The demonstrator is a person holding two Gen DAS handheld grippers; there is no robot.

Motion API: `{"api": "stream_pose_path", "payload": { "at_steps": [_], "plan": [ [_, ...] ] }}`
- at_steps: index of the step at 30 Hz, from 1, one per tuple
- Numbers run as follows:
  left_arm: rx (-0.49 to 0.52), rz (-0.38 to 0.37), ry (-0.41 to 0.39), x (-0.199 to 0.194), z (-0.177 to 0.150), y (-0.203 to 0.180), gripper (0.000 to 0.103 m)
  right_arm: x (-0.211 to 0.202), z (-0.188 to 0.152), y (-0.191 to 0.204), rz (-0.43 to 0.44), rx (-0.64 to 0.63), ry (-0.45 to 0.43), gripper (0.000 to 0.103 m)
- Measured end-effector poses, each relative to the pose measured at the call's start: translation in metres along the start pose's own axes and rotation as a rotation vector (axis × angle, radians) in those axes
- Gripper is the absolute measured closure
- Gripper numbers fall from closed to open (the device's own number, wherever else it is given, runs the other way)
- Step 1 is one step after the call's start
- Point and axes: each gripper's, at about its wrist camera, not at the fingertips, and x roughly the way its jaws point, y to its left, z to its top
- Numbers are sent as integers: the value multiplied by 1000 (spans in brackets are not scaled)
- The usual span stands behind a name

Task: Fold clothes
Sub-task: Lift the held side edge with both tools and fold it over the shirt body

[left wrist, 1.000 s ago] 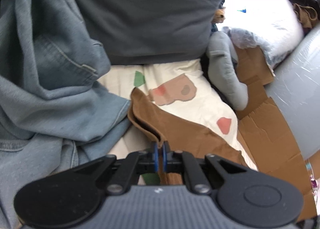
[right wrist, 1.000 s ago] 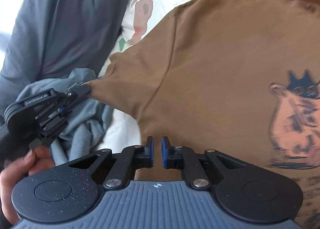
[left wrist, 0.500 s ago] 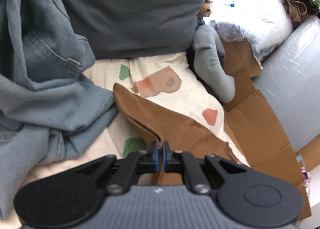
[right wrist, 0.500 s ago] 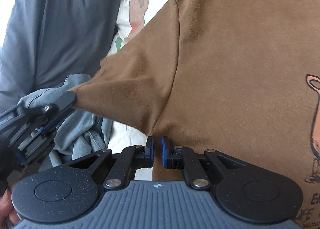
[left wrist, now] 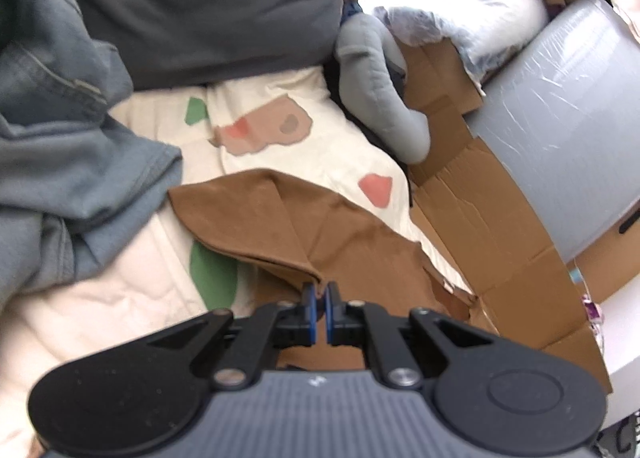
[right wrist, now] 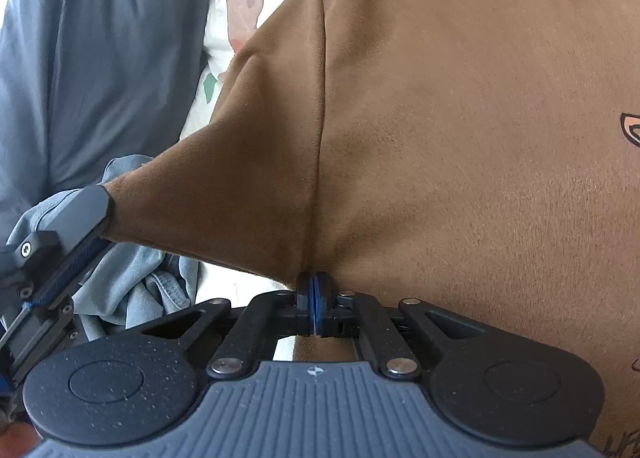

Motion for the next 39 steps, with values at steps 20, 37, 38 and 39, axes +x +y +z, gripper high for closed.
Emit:
{"api": "stream_pose_path", "payload": {
  "at_steps": [20,37,38,39],
  "plan": [
    [-54,-67,164,9,-13,8,82,-8,-18,-12,68,29,-8,96],
    [115,154,173,39,-22,24,82,-68,-12,-20,-95,-26,-115,64],
    [124,160,178,42,-24,24,82,-68,-9,-22,-102,-31,-119,64],
    [133,166,182,46,-25,23,83,-69,-7,-24,-109,-36,-123,64]
  ]
}}
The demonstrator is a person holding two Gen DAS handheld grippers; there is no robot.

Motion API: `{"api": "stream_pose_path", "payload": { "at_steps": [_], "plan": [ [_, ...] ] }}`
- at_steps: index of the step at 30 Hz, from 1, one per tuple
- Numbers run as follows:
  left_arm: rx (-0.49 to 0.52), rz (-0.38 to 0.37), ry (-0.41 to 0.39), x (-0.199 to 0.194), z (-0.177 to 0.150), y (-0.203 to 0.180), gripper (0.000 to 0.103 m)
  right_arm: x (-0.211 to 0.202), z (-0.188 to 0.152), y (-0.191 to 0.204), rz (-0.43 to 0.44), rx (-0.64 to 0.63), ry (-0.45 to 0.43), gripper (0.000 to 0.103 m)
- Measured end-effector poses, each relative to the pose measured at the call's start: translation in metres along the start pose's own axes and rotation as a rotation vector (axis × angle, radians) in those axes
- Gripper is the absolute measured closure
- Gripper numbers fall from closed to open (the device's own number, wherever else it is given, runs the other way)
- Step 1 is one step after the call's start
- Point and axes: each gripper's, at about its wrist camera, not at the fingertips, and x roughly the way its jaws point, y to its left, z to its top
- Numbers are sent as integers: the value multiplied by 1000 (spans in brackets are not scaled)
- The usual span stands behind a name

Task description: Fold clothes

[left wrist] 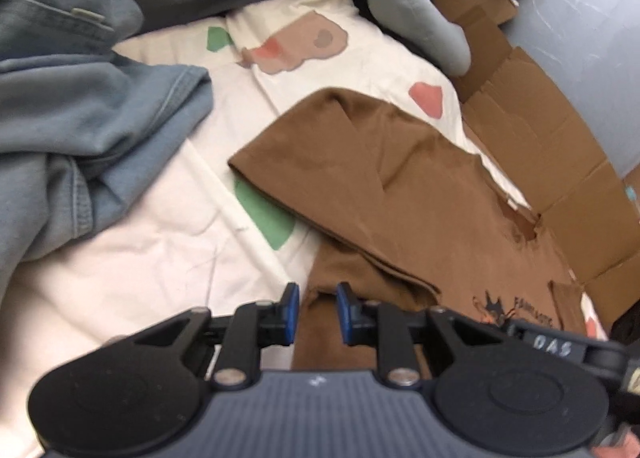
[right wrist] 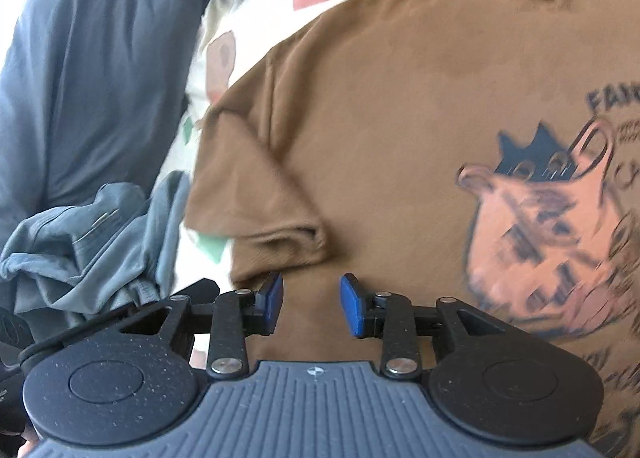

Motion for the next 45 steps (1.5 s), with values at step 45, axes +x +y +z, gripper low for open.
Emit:
{"api": "stream_pose_path", "payload": {
  "at_steps": [45],
  "plan": [
    [181,121,-11,-15,38,4,90,-6,-9,7,-69,-35,19,79]
  ]
}}
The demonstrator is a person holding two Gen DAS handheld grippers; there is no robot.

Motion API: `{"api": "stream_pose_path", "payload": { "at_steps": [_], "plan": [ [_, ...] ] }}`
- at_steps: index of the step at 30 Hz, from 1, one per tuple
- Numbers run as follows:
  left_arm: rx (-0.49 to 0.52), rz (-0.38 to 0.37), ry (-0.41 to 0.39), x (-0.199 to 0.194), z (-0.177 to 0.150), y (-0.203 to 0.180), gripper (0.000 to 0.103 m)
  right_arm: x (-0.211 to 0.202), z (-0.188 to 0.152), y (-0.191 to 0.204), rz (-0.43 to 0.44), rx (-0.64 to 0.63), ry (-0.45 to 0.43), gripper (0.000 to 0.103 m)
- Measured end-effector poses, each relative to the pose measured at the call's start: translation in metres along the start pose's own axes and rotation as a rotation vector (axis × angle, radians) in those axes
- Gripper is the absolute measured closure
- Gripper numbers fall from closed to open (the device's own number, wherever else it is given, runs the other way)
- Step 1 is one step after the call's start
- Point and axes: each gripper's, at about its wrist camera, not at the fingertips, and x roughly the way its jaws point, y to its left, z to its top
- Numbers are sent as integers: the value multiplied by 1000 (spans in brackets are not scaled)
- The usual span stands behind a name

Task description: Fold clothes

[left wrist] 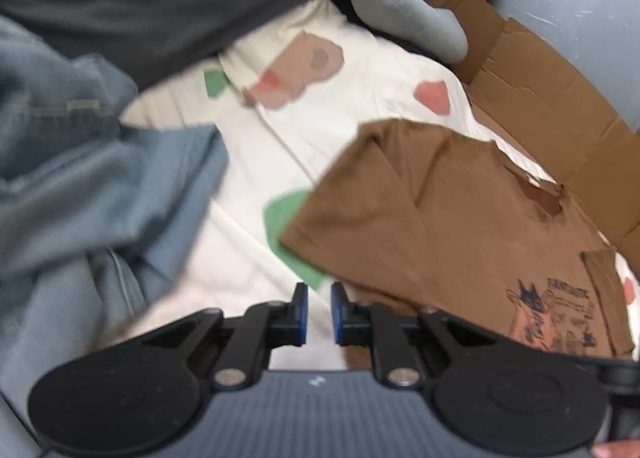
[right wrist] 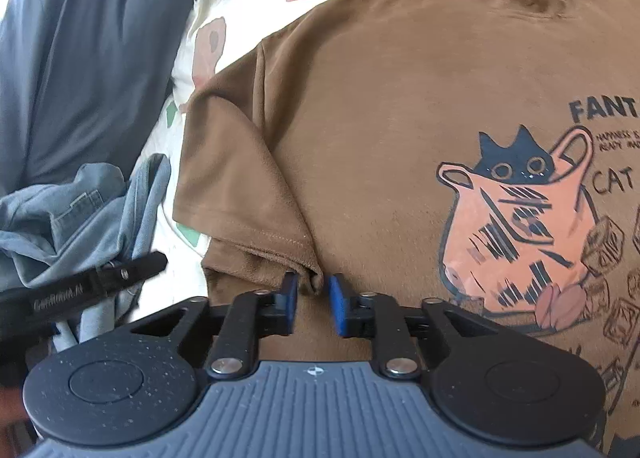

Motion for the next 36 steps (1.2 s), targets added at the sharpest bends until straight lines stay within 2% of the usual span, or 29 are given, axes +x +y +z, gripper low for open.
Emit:
{"api": "stream_pose_path", "payload": {
  "at_steps": [4,8,12,20,25,28,36],
  "plan": [
    [30,11,-26,11,10,8,84,-9,-1,1,8,-1,-10,75],
    [50,15,-23,24,15,14,83,-16,0,4,-3,-33,-21,73],
    [73,53,-14,36,16,16,83,-22,4,3,-5,-51,-30,73],
    [103,42,-15,52,17,19,80,-26,7,3,-8,-62,-50,73],
    [152,56,-15,56,14,13,85,-24,6,7,0,-75,-52,73],
    [143,39,0,54,16,12,101,-22,8,11,11,-84,-56,73],
    [119,-11,-11,28,25,2,101,-22,16,22,36,-113,-81,73]
  ]
}}
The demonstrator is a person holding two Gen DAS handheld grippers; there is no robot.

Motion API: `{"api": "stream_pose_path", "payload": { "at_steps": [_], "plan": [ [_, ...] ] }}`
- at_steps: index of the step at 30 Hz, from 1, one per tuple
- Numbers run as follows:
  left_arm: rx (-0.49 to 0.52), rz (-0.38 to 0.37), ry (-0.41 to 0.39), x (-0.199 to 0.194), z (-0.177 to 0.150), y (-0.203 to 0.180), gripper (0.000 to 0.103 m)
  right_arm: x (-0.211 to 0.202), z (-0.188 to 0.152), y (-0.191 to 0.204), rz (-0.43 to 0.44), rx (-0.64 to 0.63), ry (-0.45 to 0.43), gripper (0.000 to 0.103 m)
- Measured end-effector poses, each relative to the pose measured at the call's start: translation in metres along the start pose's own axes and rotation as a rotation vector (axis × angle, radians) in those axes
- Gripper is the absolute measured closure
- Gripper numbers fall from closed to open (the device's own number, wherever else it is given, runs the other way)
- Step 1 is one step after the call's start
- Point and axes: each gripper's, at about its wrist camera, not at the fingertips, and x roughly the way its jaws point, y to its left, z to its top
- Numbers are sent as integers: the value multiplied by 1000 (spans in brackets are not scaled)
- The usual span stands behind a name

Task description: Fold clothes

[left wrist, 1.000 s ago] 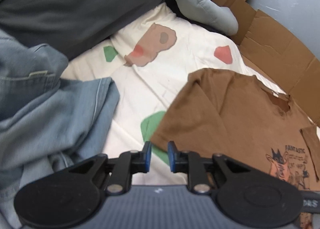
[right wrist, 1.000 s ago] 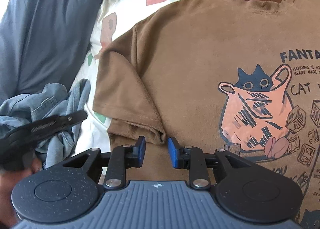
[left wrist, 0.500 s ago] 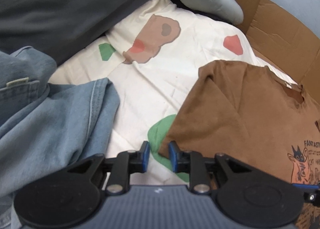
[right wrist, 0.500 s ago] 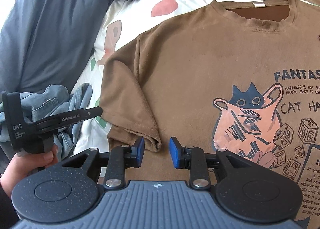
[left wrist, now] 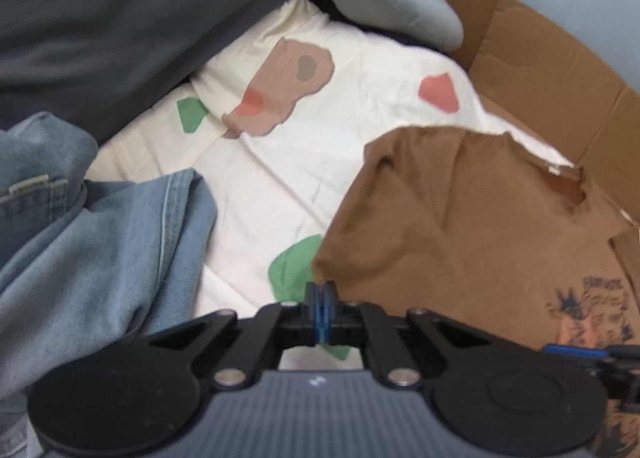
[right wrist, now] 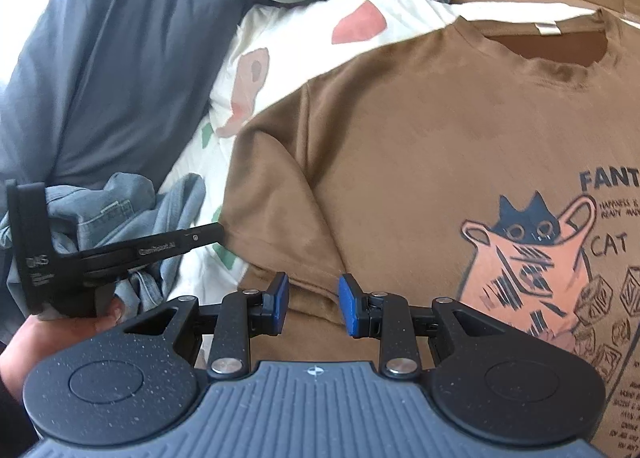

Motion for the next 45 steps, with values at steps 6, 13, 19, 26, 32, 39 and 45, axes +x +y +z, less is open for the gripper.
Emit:
{"api": "stream_pose_path", "payload": {
  "at_steps": [6,13,19,26,32,39,45],
  "plan": [
    [-77,-87,-17,-21,17,-11,101,4,12,10,27,-47,-13,73],
    [-146,-186,-4,-27,32,-28,101,7,28,27,78,-115,-38,64],
    [-246,-278,17,-23,38,-32,102,15,41,35,96,-143,-62,64],
    [-300,-356,39,-18,41,-42,102,27,51,39,79,-180,-82,60],
    [-284,-373,44,-18,44,-49,100,32,56,37,27,-204,-116,90],
    [-249,-233,15,-17,55,-36,66,29,60,33,13,-212,-118,102],
    [-135,-135,-17,2,80,-25,51,26,61,36,27,-220,-117,102]
  ]
}}
